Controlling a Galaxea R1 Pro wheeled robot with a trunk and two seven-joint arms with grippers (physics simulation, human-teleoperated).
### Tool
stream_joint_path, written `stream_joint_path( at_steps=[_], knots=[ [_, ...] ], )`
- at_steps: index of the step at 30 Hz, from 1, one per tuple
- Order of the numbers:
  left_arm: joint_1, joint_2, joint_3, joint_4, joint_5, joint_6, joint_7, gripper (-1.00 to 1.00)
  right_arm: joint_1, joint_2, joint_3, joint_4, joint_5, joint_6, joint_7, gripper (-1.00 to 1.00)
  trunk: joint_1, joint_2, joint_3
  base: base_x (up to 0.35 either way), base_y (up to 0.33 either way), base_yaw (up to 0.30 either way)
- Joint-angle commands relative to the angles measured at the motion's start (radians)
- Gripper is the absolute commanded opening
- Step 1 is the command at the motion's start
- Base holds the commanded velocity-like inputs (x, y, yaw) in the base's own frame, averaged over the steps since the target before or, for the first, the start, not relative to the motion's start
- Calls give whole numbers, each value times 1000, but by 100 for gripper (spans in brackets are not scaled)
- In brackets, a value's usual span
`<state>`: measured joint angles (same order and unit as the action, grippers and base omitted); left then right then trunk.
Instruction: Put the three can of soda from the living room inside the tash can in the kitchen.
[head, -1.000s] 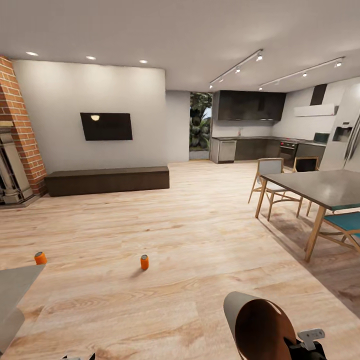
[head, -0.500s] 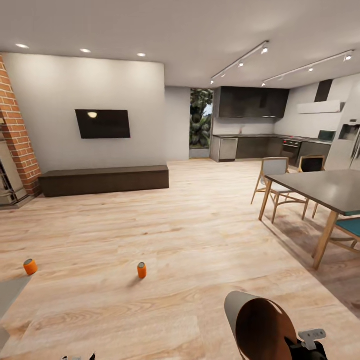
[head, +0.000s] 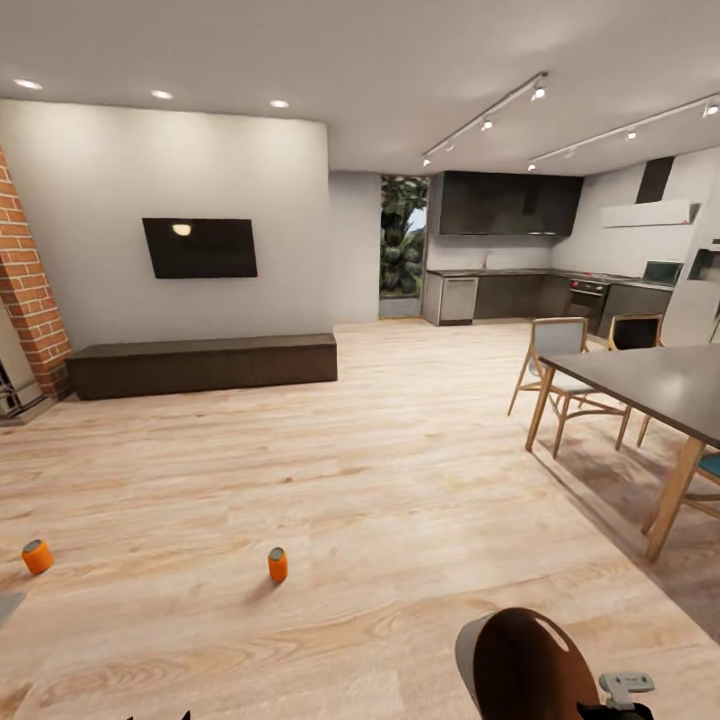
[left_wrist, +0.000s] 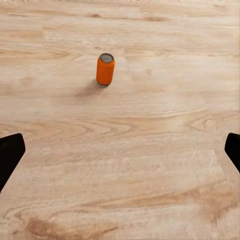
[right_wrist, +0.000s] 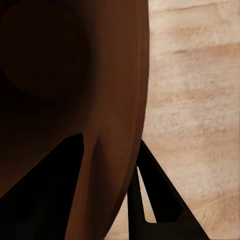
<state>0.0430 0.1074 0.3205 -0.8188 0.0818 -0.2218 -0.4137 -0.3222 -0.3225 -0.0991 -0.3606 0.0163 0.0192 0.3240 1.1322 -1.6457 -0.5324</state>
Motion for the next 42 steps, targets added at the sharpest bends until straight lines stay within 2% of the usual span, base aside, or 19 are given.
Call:
stream_joint_path(
  at_steps=[1, 16, 42],
  knots=[
    [0, 0, 0, 0, 0, 0, 0, 100, -1, 0, -6, -3, -7, 4, 1, -100, 0, 0, 0, 320, 0, 5],
    [0, 0, 0, 0, 3, 0, 1, 100, -3, 0, -1, -1, -4, 18, -40, -100, 0, 0, -19, 323, 0, 80],
    [0, 0, 0, -12, 3, 1, 0, 100, -3, 0, 1, -1, -5, 18, -42, -100, 0, 0, -53, 323, 0, 91]
  ],
)
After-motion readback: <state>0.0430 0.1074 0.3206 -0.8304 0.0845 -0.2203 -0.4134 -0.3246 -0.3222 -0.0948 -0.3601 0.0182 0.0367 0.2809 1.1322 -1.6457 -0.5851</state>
